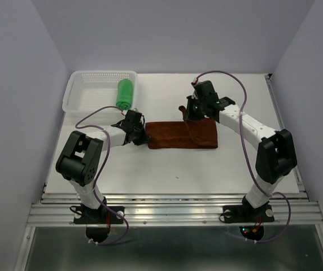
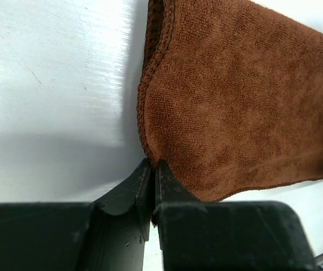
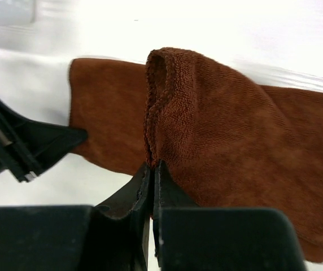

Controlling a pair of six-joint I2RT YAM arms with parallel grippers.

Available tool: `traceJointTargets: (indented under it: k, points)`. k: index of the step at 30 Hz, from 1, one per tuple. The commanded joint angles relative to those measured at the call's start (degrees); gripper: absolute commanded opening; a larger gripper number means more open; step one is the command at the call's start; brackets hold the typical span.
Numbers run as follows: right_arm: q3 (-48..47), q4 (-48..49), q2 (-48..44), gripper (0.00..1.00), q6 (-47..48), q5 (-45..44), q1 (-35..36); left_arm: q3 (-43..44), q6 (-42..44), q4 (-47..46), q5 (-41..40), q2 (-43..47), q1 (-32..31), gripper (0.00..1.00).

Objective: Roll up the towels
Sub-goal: Fold the towel

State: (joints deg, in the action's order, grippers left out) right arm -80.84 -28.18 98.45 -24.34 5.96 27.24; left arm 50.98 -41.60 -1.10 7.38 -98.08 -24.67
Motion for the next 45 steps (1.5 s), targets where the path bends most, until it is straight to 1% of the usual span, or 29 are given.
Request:
traceJointTargets:
  k: [1,6,12,20,27,33,35,36,37,38,39,40,41,42,43,44,45]
  points:
    - [-4.85,5.86,3.04,0.01,-4.57,2.39,4.29,-2.03,1.53,1.54,0.62,1.49,-0.12,0.15]
    - [-8.54,7.44,6.57,0.01,-6.69,0.29,8.17,-2.55,1.53,1.54,0.01,2.72,0.06,0.15]
    - [-11.01,8.58,9.56,0.01,-8.36,-2.18,10.81,-3.08,1.97,1.81,0.01,3.51,0.14,0.15]
    - [-12.94,9.9,12.64,0.01,-9.33,-2.44,13.09,-3.17,1.97,2.42,-0.17,3.95,0.41,0.15]
    - [-14.35,10.08,16.68,0.01,-9.5,-1.56,13.62,-2.64,1.53,3.12,-0.52,4.57,0.5,0.16]
    - [-15.14,10.6,20.54,0.04,-9.68,-0.16,14.67,-2.55,0.83,5.14,-2.53,5.88,0.67,0.18]
    - [-15.58,11.13,21.42,0.08,-9.59,1.07,14.68,-2.38,0.21,6.8,-3.85,6.76,0.67,0.19]
    - [-15.93,11.39,22.39,0.09,-9.59,1.86,15.2,-2.55,0.03,7.08,-4.82,7.2,0.67,0.26]
    - [-16.28,11.57,22.83,0.1,-9.59,2.48,15.21,-2.73,-0.05,7.17,-5.09,7.64,0.67,0.29]
    - [-17.06,11.66,23.44,0.14,-9.33,3.53,15.82,-2.73,-0.23,7.52,-5.44,8.69,0.67,0.34]
    - [-17.42,11.57,23.97,0.17,-9.41,3.8,15.82,-2.56,-0.32,7.87,-6.31,9.05,0.67,0.42]
    - [-17.86,11.57,24.85,0.25,-9.41,4.32,16.34,-2.47,-0.41,8.31,-6.67,9.83,0.67,0.45]
    - [-18.47,11.57,25.29,0.29,-9.41,4.85,16.35,-2.29,-0.58,9.27,-6.76,10.28,0.67,0.48]
    - [-18.83,11.57,25.82,0.29,-9.59,5.46,16.35,-2.29,-0.67,9.8,-7.2,10.63,0.67,0.52]
    - [-19.09,11.49,26.34,0.34,-9.68,5.99,16.35,-2.29,-0.67,10.07,-9.2,11.59,0.76,0.58]
    - [-19.44,11.57,26.61,0.4,-9.68,7.48,16.35,-2.38,-1.02,11.11,-9.66,11.86,0.76,0.58]
    - [-20.14,11.57,26.87,0.43,-9.76,8.36,16.35,-2.55,-1.11,11.38,-10.01,12.38,0.76,0.58]
